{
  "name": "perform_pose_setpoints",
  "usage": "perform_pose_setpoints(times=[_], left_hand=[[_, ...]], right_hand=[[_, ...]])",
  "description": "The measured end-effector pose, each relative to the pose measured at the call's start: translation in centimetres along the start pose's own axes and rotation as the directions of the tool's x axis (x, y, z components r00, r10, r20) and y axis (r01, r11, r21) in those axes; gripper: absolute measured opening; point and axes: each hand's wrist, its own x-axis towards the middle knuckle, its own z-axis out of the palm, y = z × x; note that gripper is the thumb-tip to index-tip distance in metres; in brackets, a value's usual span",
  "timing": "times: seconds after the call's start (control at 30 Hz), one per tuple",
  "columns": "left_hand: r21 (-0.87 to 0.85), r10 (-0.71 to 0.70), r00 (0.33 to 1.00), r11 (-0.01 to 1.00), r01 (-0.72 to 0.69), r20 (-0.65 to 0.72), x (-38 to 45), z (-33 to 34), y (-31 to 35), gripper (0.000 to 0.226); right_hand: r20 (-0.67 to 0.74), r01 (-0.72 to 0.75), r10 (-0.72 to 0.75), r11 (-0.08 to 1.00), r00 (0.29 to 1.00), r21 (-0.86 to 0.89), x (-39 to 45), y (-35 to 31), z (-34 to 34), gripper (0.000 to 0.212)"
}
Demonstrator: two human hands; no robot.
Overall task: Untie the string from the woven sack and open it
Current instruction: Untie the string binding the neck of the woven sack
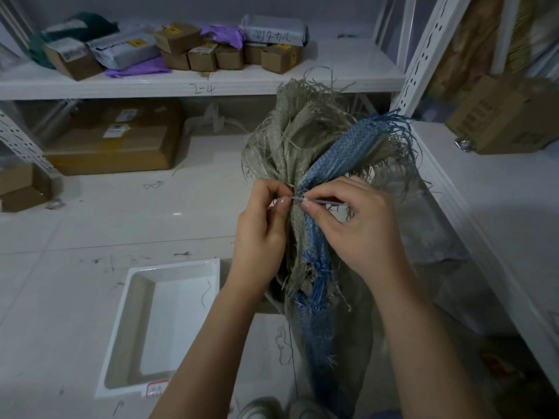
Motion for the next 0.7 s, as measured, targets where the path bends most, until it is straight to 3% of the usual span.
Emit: perform_pose_setpoints(times=[0.2, 0.4, 0.7], left_hand=[[-0.045, 0.051, 0.997, 0.998, -0.049, 0.062, -0.03, -0.33, 0.24, 0.01], [0.039, 0.03, 0.999, 0.999, -0.032, 0.04, -0.01, -0.11, -0.05, 0.023], [-0.022, -0.022, 1.0, 1.0, 0.021, -0.021, 0.16, -0.08, -0.2, 0.025]], right_hand=[[-0.011, 0.014, -0.014, 1.0, 1.0, -0.007, -0.01, 0.01, 0.08, 0.008], [0.023, 0.03, -0.03, 0.999, 0.999, -0.034, -0.07, 0.0, 0.13, 0.005], [0.025, -0.003, 0.003, 1.0, 1.0, 0.008, 0.08, -0.45, 0.42, 0.006]])
